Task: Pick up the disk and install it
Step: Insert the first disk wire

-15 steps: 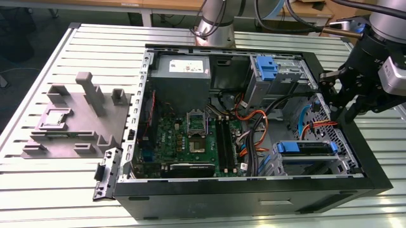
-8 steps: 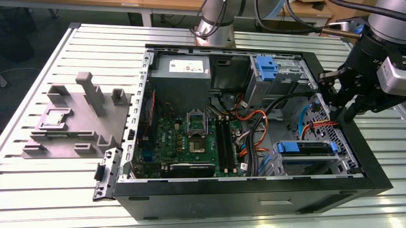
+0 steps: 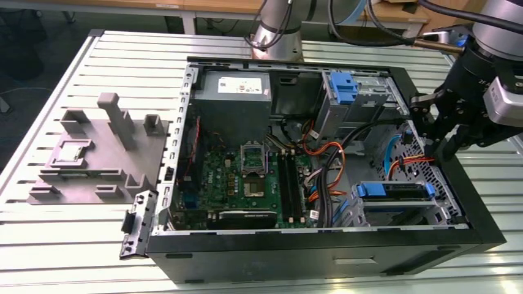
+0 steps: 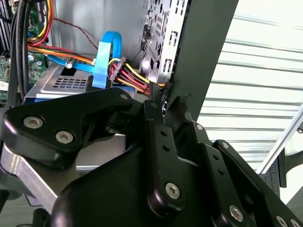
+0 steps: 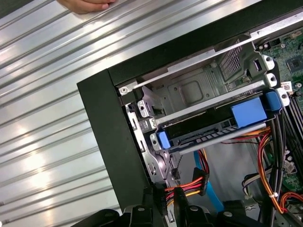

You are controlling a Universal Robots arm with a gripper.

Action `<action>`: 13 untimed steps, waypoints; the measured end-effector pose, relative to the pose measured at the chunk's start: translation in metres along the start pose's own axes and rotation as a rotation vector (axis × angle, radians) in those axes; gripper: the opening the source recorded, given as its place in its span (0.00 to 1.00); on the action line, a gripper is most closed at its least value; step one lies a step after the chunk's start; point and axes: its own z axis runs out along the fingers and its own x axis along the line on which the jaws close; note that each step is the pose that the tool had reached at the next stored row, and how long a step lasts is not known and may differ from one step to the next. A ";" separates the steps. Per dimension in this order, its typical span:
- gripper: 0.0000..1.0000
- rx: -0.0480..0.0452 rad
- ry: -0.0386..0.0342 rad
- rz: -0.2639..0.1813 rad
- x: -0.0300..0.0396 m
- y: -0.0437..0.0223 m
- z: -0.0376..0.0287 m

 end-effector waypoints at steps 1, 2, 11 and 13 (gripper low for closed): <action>0.31 -0.0001 0.0000 0.001 0.0001 -0.0001 0.0006; 0.31 -0.0002 0.0000 0.001 0.0003 -0.0001 0.0012; 0.16 -0.0008 0.0001 0.004 0.0003 -0.0003 0.0044; 0.16 -0.0006 0.0001 0.004 0.0003 -0.0003 0.0044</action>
